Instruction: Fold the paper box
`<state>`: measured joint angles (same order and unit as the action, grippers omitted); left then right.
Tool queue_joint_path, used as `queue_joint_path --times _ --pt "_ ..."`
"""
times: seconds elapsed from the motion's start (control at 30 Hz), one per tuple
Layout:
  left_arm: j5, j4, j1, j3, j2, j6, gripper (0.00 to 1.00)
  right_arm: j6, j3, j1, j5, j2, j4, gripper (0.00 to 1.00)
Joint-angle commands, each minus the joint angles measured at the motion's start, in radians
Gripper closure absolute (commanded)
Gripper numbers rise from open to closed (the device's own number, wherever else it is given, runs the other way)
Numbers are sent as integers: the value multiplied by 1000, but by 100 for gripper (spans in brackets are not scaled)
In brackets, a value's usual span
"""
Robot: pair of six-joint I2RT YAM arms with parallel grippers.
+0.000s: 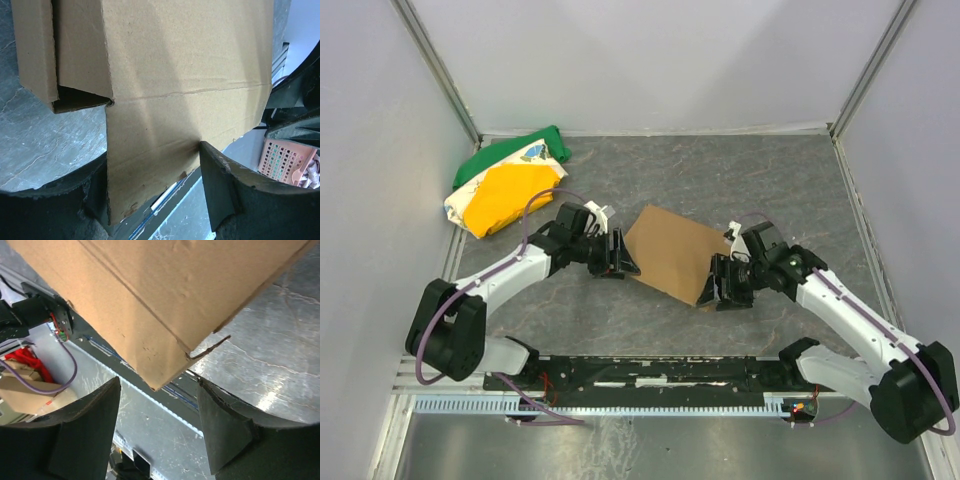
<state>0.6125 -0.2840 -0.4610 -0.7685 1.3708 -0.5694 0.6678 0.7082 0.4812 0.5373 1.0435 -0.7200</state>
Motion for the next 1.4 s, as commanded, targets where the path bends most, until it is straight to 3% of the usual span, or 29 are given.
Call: queue_joint_path --times 0.0,0.33,0.47,0.7,0.97,1.17,1.37 --pt "20 23 -5 -17 -38 22 33 -68 68 -1 -123 -4 -74 30" --pt "12 128 -5 83 -63 -59 40 -72 155 -1 -389 57 -131 30" --pt "9 152 -5 125 -98 -82 42 -48 215 0 -477 132 -110 38" --pt "11 167 -7 174 -115 -94 44 -43 232 -1 -446 388 14 60" --pt "24 172 -12 170 -144 -106 36 -28 249 -1 -415 568 94 63" --pt "-35 39 -11 54 -242 -66 32 -69 334 -15 -492 654 62 65" --pt "-68 -24 -11 -32 -324 -74 27 -91 434 -110 -482 721 52 66"
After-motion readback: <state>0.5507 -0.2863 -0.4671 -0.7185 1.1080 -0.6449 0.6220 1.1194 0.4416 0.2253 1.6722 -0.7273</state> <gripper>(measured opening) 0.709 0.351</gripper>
